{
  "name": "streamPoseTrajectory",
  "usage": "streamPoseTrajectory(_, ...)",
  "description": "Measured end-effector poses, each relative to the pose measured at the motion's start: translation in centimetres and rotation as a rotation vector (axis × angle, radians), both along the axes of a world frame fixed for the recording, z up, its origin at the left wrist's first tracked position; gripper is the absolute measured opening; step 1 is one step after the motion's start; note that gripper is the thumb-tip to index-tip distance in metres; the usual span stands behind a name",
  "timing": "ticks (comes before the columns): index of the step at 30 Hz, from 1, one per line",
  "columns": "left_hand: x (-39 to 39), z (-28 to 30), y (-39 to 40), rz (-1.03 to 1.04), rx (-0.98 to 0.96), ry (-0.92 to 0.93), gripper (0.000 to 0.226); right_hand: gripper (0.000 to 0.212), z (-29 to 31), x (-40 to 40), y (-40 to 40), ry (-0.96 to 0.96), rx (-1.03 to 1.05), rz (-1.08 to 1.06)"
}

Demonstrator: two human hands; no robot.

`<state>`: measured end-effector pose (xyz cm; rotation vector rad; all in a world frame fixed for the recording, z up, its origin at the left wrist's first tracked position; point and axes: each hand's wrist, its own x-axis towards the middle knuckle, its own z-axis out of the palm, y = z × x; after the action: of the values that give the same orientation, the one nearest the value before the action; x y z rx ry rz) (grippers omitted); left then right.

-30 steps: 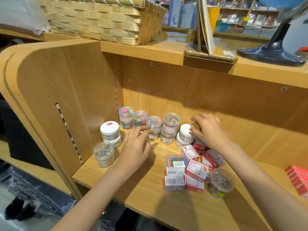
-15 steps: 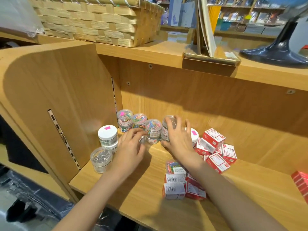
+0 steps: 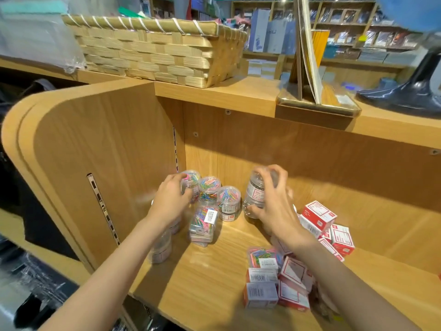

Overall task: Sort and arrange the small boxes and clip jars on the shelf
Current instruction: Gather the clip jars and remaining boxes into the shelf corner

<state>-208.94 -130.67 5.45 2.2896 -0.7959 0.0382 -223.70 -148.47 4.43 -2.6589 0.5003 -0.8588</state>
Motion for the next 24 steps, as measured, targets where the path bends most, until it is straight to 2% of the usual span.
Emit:
streamPoseTrajectory(3, 1.5, 0.6, -0.7, -0.003, 0.1, 0.083, 0.051, 0.084, 2.3, -0.2, -0.1, -0.105, 0.094, 0.119)
streamPoseTrajectory(9, 3.1, 0.4, -1.6, -0.073, 0.234, 0.166, 0.068, 0.084, 3.1, 1.5, 0.9, -0.069, 0.138, 0.177)
streamPoseTrajectory(15, 4.0, 0.2, -1.9, -0.171, 0.361, 0.173, 0.061, 0.084, 3.0, 3.5, 1.1, -0.045, 0.161, 0.218)
streamPoseTrajectory(22, 5.7, -0.6, -1.5, -0.229, 0.305, 0.156, 0.058, 0.081, 3.0, 5.0, 1.3, 0.009, 0.184, 0.238)
streamPoseTrajectory(24, 6.1, -0.6, -2.0, -0.211, 0.358, 0.167, 0.062, 0.08, 3.1, 5.1, 1.3, 0.01, 0.178, 0.243)
